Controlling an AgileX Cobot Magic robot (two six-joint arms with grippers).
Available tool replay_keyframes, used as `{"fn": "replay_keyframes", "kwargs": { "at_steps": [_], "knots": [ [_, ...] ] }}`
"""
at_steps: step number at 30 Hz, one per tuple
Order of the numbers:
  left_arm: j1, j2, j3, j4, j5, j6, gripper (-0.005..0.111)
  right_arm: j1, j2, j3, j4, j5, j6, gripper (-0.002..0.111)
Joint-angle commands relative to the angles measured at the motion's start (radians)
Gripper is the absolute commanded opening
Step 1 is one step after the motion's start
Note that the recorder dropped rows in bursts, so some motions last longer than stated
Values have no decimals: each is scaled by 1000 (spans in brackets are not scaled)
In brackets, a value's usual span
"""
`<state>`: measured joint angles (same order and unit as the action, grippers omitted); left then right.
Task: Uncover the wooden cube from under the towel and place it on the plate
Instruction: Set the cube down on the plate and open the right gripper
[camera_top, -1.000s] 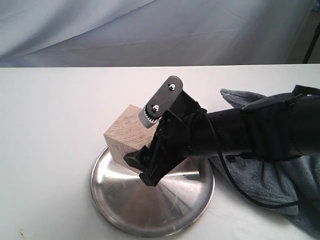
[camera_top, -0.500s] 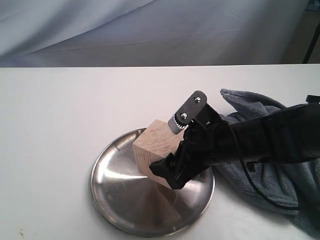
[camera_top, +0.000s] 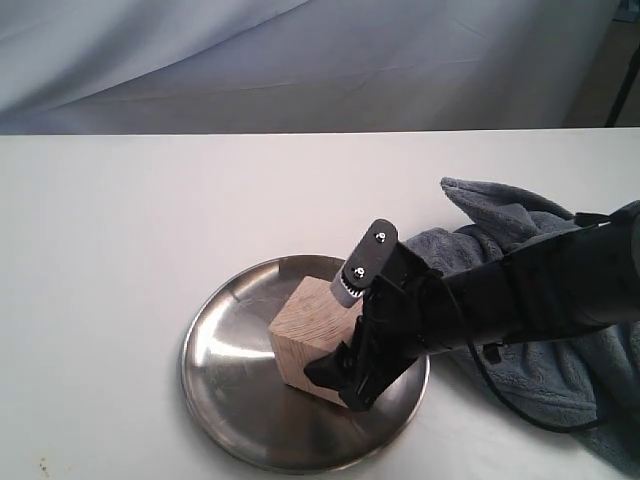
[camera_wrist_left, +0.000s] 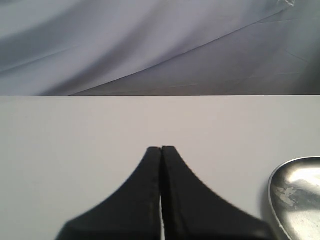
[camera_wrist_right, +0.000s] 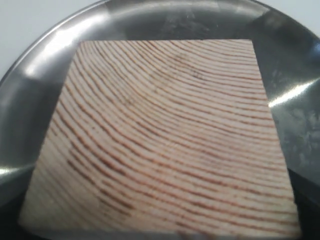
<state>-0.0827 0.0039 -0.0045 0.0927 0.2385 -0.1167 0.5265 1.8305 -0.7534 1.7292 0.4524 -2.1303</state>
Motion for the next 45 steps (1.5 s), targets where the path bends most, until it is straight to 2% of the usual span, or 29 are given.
{"fn": "replay_keyframes", "kwargs": {
  "at_steps": [1,27,30,39,42,45],
  "knots": [
    [3,-4,5,-5,-6,-3,0,-7,26,-5,15,24,-14,0],
    [3,-4,5,-5,-6,-3,0,-7,30,-5,15,-50,-7,0],
    [3,-4,5,-5,-6,-3,0,-7,30,-5,15,-50,-7,13],
    [3,-4,5,-5,-6,-3,0,-7,30,-5,15,-50,-5,77],
    [3,-4,5,-5,-6,-3,0,-7,30,-5,15,-50,-5,90],
    [3,-4,5,-5,-6,-3,0,-3,30,-5,15,-50,-5,97]
  ]
}}
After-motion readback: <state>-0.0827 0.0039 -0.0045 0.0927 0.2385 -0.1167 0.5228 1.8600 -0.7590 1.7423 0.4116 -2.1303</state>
